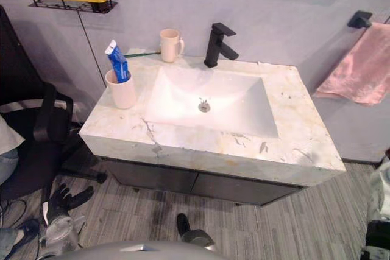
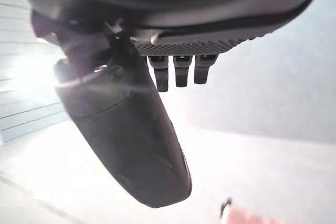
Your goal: Organize the bathroom.
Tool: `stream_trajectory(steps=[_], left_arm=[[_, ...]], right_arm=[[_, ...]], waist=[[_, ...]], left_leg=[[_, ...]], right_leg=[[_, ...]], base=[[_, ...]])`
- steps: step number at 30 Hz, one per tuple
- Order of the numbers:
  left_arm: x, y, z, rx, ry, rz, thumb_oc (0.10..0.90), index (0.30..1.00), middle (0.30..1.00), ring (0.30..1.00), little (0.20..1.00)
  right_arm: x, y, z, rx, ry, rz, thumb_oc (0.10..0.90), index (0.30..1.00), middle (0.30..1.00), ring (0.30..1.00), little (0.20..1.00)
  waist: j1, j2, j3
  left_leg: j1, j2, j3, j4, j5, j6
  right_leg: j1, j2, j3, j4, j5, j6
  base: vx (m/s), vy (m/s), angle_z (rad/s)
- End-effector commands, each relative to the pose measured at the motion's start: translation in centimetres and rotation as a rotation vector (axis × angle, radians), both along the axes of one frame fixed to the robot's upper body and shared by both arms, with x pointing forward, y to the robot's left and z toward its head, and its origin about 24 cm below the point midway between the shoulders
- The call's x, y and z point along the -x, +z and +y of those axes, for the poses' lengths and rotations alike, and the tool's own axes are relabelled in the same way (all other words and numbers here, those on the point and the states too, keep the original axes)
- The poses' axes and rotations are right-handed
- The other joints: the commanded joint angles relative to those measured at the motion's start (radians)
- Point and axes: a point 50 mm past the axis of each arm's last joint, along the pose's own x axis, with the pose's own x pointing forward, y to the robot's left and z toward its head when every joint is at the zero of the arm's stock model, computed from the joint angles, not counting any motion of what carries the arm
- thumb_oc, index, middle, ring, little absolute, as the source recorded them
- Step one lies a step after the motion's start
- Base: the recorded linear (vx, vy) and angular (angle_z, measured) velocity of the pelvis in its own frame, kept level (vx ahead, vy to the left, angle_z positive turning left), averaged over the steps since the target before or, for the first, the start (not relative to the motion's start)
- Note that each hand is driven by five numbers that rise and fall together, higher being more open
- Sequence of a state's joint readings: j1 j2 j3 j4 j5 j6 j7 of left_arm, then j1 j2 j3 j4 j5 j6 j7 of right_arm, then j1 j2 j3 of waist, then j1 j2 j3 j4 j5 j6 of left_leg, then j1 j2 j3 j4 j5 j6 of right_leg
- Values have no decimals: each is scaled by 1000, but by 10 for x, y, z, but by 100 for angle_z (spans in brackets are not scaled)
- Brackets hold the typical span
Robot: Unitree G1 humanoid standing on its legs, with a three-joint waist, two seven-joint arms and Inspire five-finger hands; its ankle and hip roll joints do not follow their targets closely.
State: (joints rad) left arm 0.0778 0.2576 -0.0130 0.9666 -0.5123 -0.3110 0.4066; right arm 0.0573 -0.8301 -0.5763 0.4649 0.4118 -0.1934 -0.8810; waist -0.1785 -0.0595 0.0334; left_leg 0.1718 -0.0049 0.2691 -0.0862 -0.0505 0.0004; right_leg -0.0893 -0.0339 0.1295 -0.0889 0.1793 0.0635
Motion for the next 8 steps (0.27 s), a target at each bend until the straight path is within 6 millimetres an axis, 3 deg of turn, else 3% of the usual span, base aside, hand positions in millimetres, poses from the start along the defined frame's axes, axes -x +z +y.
stream_trajectory(steps=[1, 5, 7, 8], left_arm=[[-16, 17, 23, -44, 42, -152, 800, 900, 900, 900, 900], [-14, 13, 25, -58, 11, -105, 800, 900, 900, 900, 900], [-15, 12, 26, -44, 13, -95, 800, 900, 900, 900, 900], [-15, 11, 26, -39, 14, -93, 800, 900, 900, 900, 900]], right_arm=[[18, 34, -24, 51, -58, -133, 800, 900, 900, 900, 900], [63, -25, -48, -203, -187, -21, 800, 900, 900, 900, 900], [93, -65, -48, -370, -251, 72, 800, 900, 900, 900, 900], [97, -72, -48, -405, -258, 82, 800, 900, 900, 900, 900]], waist=[[4, -31, -32], [5, -34, -26], [10, -35, -21], [12, -35, -20]], left_leg=[[-73, 31, -95, -1, 30, 3], [-80, 37, -88, -1, 37, -2], [-85, 39, -87, -1, 40, -2], [-85, 39, -86, -1, 41, -2]], right_leg=[[93, 5, -27, 2, -55, 22], [82, 10, -32, 2, -49, 24], [77, 12, -36, 2, -47, 25], [76, 12, -37, 2, -47, 25]], base=[[-9, -40, -8], [-9, -58, -9], [-19, -71, -1], [-16, -41, 3]])
